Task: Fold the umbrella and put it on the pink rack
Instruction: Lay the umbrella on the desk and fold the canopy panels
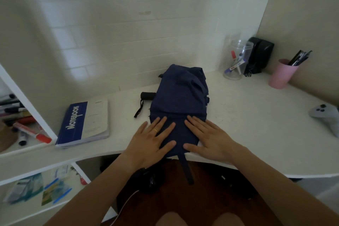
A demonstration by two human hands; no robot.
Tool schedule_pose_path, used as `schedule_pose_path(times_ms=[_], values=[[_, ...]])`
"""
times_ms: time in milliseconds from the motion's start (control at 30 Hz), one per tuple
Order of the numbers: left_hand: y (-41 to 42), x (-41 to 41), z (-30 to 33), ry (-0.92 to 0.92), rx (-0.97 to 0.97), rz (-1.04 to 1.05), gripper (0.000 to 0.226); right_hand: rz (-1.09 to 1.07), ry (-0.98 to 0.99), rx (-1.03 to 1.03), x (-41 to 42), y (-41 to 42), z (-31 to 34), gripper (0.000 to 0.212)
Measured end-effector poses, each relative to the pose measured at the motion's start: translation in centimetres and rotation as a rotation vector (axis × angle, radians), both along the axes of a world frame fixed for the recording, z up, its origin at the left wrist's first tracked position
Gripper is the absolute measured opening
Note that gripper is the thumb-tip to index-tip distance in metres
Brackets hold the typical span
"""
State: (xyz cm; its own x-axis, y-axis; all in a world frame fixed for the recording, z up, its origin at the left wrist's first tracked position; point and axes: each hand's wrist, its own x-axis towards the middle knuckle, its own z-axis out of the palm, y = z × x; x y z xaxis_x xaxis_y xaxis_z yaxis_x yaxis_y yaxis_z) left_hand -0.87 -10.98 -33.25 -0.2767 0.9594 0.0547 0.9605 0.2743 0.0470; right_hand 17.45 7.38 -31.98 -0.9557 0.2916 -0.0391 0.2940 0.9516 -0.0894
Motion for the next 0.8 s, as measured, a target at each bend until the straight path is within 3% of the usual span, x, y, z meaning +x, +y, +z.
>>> schedule_pose_path(times_ms=[100,133,233,267,367,467,667,800], values=[[-0.6,0.0,0.3,-0.009,-0.008,0.01,0.07,-0.066,0.017,-0.141,-0.3,0.2,1.9,0.087],[-0.8,0.0,0.3,-0.013,-0.011,0.009,0.069,-0.125,0.142,-0.204,-0.7,0.4,3.0,0.076],[-0.9,0.0,0.1,0.006,-0.002,0.009,0.068,-0.418,0.753,-0.274,-2.6,0.9,6.7,0.031],[-0.8,0.1,0.1,0.011,-0.001,0.01,0.068,-0.544,0.854,-0.311,-3.2,1.1,8.0,0.029],[-0.8,0.1,0.2,0.009,-0.012,0.013,0.067,-0.774,0.802,-0.647,-5.2,2.6,10.4,0.051],[-0.8,0.2,0.5,0.006,-0.013,0.014,0.066,-0.809,0.727,-0.996,-6.6,3.6,11.3,0.041],[-0.8,0.2,0.7,0.016,0.003,0.007,0.067,-0.68,0.759,-0.982,-6.5,3.6,10.8,0.013],[-0.9,0.3,0.8,-0.004,0.02,-0.002,0.067,-0.697,0.673,-0.567,-6.7,3.3,10.0,0.033]])
